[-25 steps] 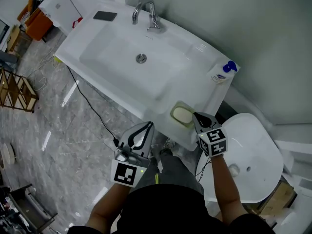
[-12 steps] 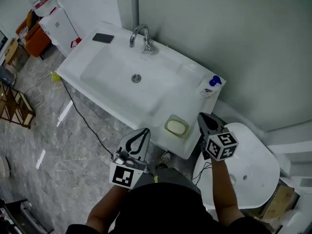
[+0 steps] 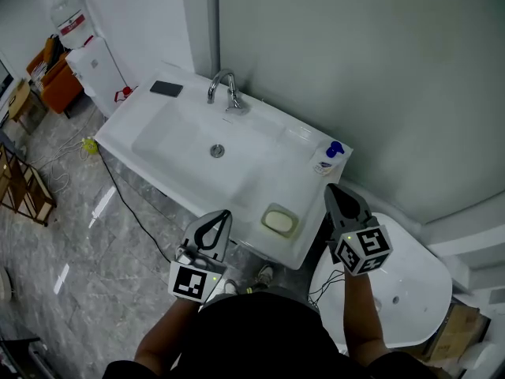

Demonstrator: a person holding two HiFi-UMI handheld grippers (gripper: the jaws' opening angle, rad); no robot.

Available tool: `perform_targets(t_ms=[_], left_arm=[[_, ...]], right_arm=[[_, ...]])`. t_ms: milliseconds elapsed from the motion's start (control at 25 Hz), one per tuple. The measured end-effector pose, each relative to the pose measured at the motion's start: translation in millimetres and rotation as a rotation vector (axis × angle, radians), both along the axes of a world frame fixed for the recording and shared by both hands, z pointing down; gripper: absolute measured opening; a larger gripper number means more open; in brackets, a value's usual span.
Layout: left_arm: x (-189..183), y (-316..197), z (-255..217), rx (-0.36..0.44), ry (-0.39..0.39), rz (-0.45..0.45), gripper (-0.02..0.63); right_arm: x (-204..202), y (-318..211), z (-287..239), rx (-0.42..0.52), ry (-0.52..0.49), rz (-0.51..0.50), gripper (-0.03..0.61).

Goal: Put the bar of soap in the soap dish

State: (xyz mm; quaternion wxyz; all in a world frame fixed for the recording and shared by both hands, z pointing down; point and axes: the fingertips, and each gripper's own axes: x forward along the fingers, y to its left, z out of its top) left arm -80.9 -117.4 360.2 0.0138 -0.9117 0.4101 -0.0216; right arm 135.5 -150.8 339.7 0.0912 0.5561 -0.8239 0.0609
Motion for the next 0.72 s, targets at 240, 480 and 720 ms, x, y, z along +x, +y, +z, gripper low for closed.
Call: perform_targets(t_ms=[240,480,720], left_arm=[[-2.3,-6.6,-13.2,0.03,0.006,-0.006,0.021],[3.1,-10.3,-7.3,0.014,0.001,0.012,0.021],[5.9,-13.0,-16.1,0.039,0.009,0.013,0.021]], right_arm=[[-21.9,18.5,-51.1,0.147,0.126,-0.033,0.012],[-42.1,39.8,-77.9,0.201,0.157,-0.057,0.012],[-32.9,63.6,-108.2,0.286,0.111,-0.019,0.012]])
